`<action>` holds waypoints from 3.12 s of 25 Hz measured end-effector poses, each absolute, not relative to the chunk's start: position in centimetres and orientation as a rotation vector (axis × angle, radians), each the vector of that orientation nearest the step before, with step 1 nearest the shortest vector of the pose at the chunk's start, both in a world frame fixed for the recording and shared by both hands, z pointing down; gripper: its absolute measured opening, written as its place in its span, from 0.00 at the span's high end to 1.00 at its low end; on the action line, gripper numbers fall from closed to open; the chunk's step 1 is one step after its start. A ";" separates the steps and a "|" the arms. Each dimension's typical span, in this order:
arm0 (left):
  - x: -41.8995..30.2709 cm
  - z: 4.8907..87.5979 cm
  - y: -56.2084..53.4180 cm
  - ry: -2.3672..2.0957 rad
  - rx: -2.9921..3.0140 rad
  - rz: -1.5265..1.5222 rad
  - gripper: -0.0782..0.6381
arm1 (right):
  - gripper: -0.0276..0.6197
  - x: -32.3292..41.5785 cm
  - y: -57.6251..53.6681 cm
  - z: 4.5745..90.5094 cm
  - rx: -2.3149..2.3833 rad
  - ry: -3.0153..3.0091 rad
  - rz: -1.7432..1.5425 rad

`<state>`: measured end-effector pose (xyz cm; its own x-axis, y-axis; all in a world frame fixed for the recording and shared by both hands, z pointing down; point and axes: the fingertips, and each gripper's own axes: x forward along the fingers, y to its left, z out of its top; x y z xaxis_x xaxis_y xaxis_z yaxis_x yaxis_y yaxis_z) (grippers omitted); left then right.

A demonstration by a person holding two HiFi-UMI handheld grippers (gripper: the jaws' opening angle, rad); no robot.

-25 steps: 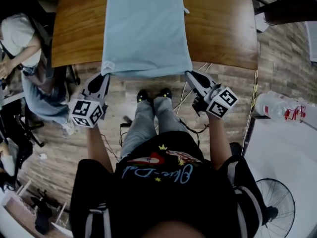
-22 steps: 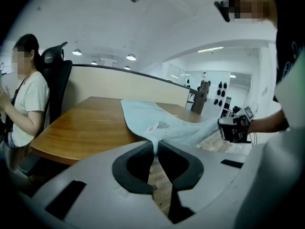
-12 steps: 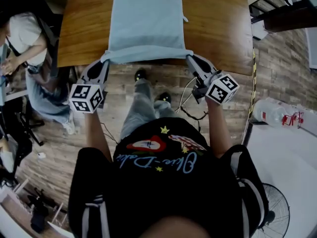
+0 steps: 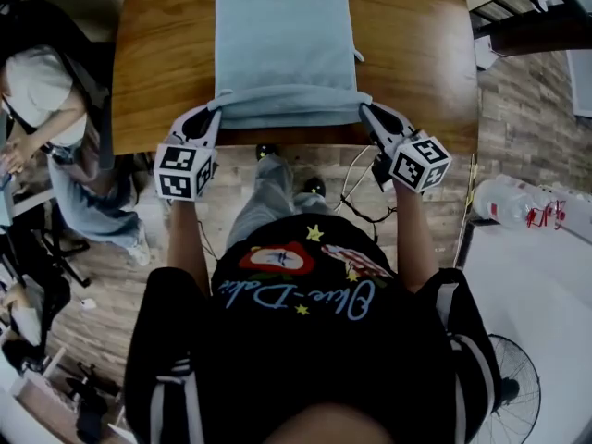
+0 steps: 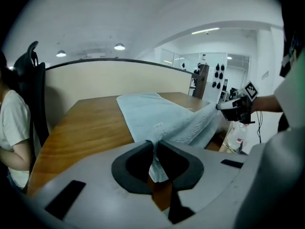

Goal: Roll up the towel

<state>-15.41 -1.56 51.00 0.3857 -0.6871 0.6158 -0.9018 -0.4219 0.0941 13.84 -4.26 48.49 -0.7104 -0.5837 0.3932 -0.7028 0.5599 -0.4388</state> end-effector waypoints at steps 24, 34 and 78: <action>-15.6 49.8 2.2 -1.313 2.523 1.348 0.58 | 0.68 9.1 -0.1 46.4 0.441 -2.399 -0.172; -11.8 54.3 1.0 -0.907 2.675 1.914 0.58 | 0.66 8.8 0.0 53.2 0.097 -2.069 -0.357; -14.8 52.4 -13.0 -1.058 2.515 1.605 0.86 | 0.90 8.2 -15.5 50.7 0.464 -2.259 0.176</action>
<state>-14.82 -13.03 52.42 0.2624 -0.5430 0.7977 -0.5190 -0.7763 -0.3577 8.22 -15.48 50.74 -0.6086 -0.2727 0.7451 -0.3845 0.9228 0.0236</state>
